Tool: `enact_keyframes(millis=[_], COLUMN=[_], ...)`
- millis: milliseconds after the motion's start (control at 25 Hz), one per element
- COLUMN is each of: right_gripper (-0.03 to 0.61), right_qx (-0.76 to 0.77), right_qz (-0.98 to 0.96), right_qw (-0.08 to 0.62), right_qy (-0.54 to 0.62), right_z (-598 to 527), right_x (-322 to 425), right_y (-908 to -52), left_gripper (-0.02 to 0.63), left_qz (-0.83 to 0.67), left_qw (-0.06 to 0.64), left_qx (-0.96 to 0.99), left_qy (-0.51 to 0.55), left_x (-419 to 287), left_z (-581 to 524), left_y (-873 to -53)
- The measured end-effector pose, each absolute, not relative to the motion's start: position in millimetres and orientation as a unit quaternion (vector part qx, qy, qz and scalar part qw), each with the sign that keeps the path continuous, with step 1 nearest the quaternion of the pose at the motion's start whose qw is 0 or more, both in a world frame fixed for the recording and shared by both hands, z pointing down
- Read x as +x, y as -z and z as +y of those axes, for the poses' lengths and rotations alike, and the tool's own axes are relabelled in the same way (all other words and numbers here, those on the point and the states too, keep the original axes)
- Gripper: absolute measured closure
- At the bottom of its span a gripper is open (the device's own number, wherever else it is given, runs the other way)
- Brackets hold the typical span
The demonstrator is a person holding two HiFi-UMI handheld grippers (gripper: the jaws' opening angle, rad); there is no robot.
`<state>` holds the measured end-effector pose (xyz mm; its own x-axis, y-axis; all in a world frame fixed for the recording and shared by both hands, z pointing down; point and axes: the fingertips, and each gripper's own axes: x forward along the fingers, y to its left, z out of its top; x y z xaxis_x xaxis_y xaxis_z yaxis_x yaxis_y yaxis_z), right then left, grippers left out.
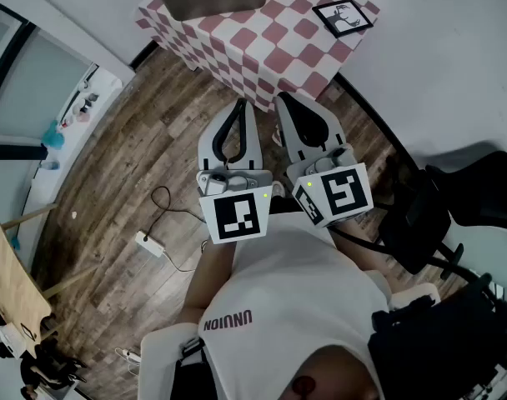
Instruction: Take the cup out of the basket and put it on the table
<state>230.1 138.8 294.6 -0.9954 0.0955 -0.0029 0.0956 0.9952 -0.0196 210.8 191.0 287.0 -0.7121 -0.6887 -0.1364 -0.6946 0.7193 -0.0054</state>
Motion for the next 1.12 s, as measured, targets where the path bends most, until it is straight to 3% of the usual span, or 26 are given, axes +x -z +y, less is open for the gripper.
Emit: enact_keyframes(millis=[1120], right_gripper=[0.56], right_qx=[0.037], right_qz=[0.998], right_qw=[-0.012], right_qy=[0.041], right_z=[119.3], right_x=[210.3], right_y=[-307.9], left_gripper=[0.601], left_qz=[0.932], left_qw=[0.056], left_qx=[-0.357], left_qy=[-0.009], left_x=[193.8], left_z=[184.9], left_y=[-296.1])
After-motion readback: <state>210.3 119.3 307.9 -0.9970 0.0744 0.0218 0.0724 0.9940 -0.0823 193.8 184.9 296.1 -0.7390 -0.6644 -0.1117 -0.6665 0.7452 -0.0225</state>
